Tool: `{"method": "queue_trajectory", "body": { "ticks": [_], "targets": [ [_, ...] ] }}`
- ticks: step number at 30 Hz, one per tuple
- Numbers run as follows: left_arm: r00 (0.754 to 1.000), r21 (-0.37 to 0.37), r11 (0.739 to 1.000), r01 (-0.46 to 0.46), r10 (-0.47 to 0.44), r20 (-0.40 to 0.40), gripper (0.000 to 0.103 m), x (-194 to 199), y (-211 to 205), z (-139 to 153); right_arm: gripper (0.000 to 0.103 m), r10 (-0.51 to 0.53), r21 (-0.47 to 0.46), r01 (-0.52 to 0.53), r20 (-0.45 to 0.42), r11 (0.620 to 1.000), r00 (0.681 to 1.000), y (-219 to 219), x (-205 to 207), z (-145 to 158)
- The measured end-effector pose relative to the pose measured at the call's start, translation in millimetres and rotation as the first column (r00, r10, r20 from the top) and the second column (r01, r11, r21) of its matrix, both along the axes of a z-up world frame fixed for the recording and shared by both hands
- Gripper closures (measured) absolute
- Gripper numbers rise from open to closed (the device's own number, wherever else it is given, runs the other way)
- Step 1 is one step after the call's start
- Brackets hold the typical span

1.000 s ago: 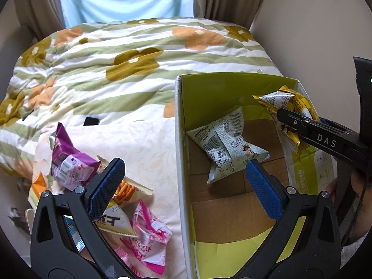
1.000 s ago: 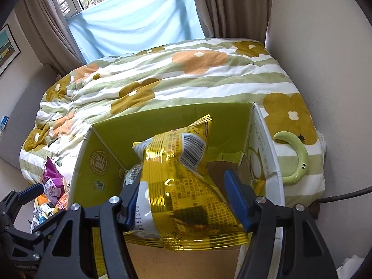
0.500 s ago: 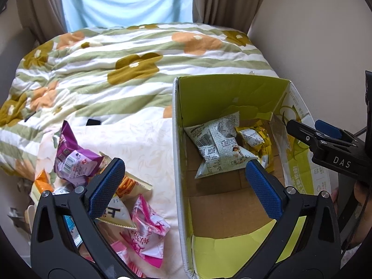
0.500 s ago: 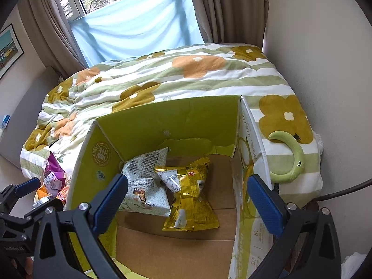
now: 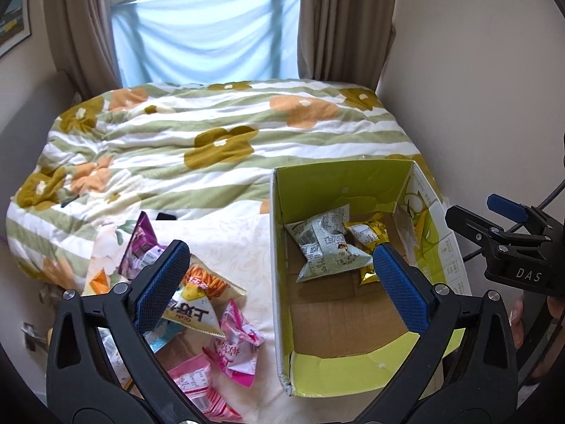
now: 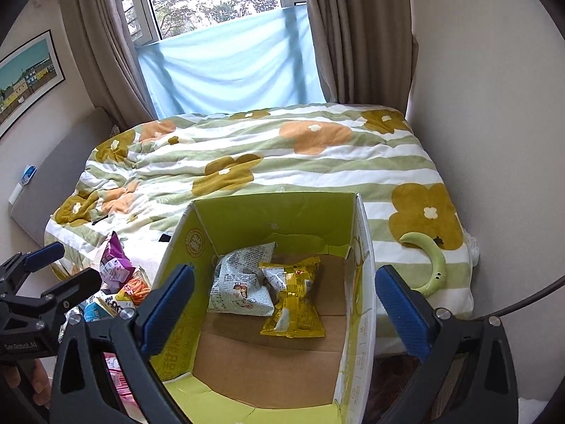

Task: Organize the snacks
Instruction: 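Grasp the purple-brown bag with the left tool while the right tool grasps the pink bag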

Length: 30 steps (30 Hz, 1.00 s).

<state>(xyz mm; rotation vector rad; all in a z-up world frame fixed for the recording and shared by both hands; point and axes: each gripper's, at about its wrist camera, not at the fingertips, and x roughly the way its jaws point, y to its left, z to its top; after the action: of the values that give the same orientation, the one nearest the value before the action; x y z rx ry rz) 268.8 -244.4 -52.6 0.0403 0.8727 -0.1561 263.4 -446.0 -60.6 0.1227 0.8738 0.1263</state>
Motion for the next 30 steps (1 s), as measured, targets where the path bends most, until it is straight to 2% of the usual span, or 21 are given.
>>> {"method": "queue_trajectory", "body": {
  "ticks": [7,12,15,21,30],
  "targets": [
    [0.999,0.015,0.999,-0.037,0.036,0.035,0.000,-50.8,35.0,11.5,0.001,0.001,0.027,-0.003,0.067,1.000,0.998,10.9,-41.7,18.8],
    [0.998,0.013,0.999,-0.052,0.051,0.040,0.000,-88.7,80.0,8.5,0.001,0.018,-0.006,-0.018,0.084,1.000,0.996,40.1,-74.0,23.7],
    [0.998,0.009,0.998,-0.059,0.059,0.038,0.000,-108.5,115.3,6.9,0.001,0.025,-0.019,-0.024,0.091,1.000,0.996,65.6,-95.4,22.5],
    [0.996,0.000,0.997,-0.076,0.076,0.039,0.000,-145.9,192.8,2.0,0.001,-0.003,0.017,0.002,0.090,1.000,0.996,124.5,-134.1,15.2],
    [0.995,0.011,0.995,-0.101,0.101,-0.013,0.000,-183.0,296.7,-35.2,0.001,-0.006,0.051,0.001,0.083,0.999,0.997,215.8,-178.3,-7.0]
  ]
}}
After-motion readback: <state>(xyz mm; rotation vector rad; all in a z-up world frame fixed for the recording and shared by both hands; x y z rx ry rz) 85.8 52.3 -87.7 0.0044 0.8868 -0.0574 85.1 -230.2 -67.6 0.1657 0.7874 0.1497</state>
